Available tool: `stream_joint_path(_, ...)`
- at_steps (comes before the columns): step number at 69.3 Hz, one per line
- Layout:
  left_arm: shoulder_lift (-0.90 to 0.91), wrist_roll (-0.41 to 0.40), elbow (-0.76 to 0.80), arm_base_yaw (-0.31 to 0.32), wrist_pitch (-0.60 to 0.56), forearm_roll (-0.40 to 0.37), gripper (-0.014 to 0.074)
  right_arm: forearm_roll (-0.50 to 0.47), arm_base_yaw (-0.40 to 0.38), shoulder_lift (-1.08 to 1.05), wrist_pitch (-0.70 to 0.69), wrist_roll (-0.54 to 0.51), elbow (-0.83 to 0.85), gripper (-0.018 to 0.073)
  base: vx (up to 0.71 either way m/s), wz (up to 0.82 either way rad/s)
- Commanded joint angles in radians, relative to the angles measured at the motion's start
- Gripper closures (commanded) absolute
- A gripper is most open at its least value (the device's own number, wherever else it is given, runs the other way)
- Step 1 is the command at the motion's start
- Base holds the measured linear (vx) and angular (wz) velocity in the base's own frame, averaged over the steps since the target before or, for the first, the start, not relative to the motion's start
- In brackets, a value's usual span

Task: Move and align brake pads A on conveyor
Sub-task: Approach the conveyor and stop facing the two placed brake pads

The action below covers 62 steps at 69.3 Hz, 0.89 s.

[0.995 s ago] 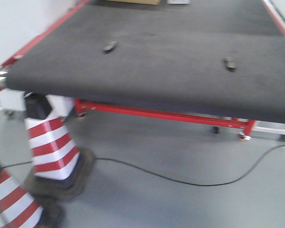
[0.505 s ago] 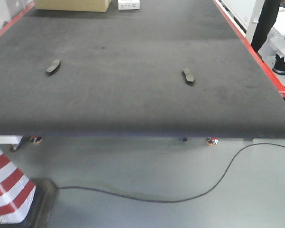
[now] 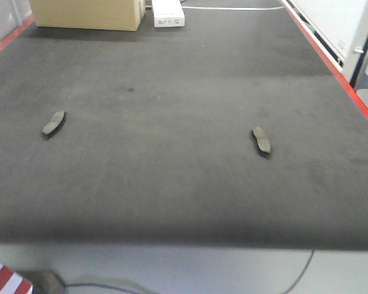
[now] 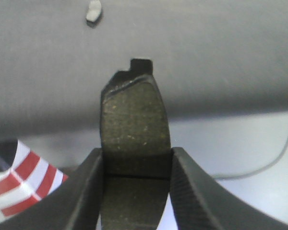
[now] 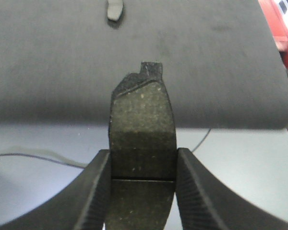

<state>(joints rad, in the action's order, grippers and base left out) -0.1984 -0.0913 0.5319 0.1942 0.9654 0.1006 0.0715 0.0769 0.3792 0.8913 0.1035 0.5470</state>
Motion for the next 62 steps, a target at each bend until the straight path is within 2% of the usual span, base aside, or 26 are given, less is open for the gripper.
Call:
stream_joint_path(1, -0.015, 0.002, 0.028, -0.003, -0.087, 0.002, 0.0603, 0.010, -0.008, 0.009, -0.085, -0.005, 0.028, 0.0564, 0.39, 0.08)
stream_joint_path(31, -0.015, 0.002, 0.028, -0.003, -0.087, 0.002, 0.0603, 0.010, -0.008, 0.009, -0.085, -0.005, 0.028, 0.0564, 0.33, 0.04)
stream_joint_path(62, -0.015, 0.002, 0.028, -0.003, -0.087, 0.002, 0.0603, 0.010, -0.008, 0.009, -0.085, -0.005, 0.028, 0.0564, 0.21, -0.04)
